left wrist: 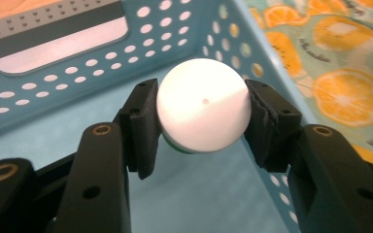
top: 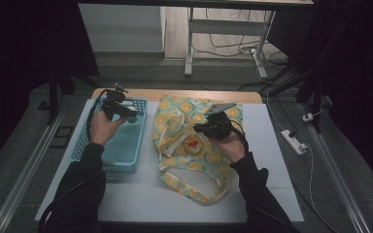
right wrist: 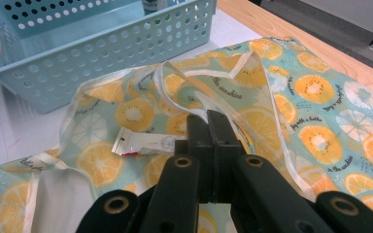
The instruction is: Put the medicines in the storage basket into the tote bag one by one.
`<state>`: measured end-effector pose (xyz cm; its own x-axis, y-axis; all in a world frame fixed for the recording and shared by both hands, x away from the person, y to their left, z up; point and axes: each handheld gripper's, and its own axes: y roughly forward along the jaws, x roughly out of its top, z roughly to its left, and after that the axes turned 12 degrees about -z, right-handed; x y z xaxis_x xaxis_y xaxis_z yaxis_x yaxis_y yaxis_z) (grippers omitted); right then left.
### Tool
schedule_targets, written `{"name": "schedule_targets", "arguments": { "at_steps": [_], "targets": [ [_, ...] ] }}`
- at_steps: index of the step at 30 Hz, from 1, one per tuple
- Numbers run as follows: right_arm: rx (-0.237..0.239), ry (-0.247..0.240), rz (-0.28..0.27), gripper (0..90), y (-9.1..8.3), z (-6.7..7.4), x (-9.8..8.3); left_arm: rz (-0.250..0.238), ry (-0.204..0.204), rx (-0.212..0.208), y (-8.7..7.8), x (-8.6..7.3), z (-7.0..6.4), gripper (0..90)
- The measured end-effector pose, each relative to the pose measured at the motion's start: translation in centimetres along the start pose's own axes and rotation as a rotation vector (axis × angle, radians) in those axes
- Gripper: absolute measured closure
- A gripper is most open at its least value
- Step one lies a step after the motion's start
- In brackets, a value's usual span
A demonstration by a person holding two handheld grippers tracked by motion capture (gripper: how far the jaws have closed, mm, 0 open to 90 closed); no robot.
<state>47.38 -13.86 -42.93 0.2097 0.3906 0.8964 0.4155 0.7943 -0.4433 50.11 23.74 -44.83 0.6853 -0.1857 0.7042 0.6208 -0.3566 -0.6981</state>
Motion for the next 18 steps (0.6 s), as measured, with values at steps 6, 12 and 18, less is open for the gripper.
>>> {"name": "schedule_targets", "arguments": {
  "at_steps": [6,12,18],
  "targets": [
    [-0.001,-0.002,-0.002,90.0,0.0,0.0,0.0,-0.027,0.02,-0.028,-1.7,-0.2,-0.8,50.3],
    [-0.002,-0.002,-0.004,90.0,0.0,0.0,0.0,-0.053,0.044,-0.059,-3.1,-0.7,-1.9,50.3],
    [-0.002,-0.004,-0.001,90.0,0.0,0.1,0.0,-0.073,0.069,-0.088,-4.3,-1.2,-3.0,50.3]
  ]
}}
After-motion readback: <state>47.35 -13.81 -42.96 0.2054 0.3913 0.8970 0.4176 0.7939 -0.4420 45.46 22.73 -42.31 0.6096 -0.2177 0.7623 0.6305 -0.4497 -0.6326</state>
